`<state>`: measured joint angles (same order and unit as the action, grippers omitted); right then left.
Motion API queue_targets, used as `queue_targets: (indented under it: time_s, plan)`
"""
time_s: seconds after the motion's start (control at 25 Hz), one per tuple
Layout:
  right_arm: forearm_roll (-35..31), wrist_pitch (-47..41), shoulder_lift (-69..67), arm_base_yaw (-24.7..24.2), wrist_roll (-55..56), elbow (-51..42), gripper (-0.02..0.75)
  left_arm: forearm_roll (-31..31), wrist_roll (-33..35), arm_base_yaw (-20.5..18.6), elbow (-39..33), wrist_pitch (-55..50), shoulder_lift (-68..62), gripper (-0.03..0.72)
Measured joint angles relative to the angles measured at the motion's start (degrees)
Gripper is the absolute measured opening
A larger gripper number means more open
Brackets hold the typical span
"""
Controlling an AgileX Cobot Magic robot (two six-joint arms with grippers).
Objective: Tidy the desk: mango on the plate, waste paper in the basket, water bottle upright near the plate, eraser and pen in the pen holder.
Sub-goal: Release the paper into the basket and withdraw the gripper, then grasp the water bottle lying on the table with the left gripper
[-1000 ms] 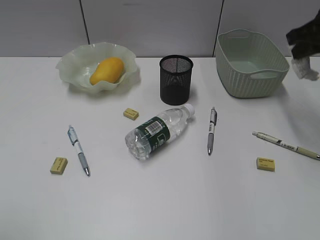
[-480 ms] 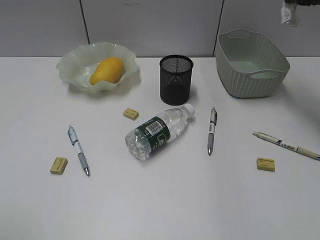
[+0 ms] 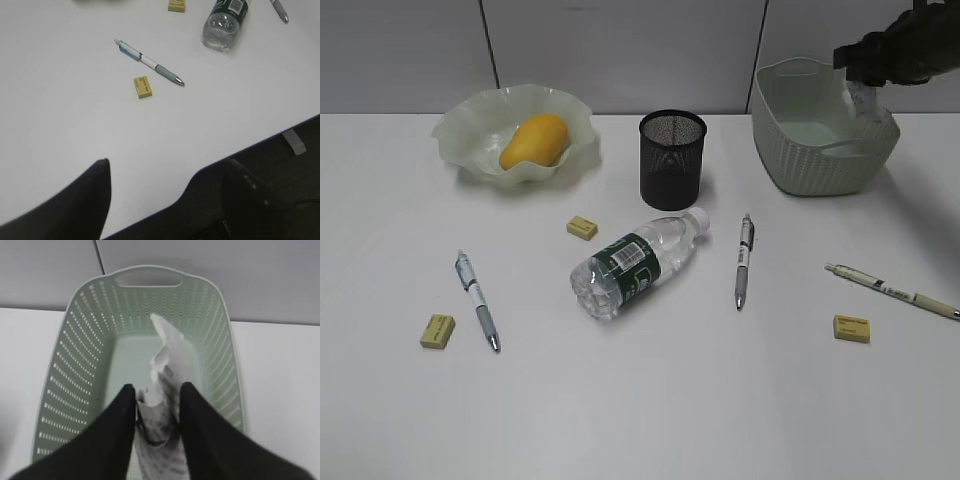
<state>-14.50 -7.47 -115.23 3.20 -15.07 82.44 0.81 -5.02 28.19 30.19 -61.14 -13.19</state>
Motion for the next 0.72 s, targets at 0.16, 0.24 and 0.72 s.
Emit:
queue_targets:
  time_s: [0.16,0.24,0.72]
  plan:
    - [-0.2,2.2,0.0,0.0,0.0,0.0,0.576,0.0,0.0,0.0,0.0,0.0,0.0,0.519]
    - [-0.2,2.3,0.0,0.0,0.0,0.0,0.623,0.0,0.0,0.0,0.0,0.0,0.0,0.519]
    - [-0.2,-11.2,1.8,0.0,0.0,0.3,0.573,0.0,0.0,0.0,0.0,0.0,0.0,0.519]
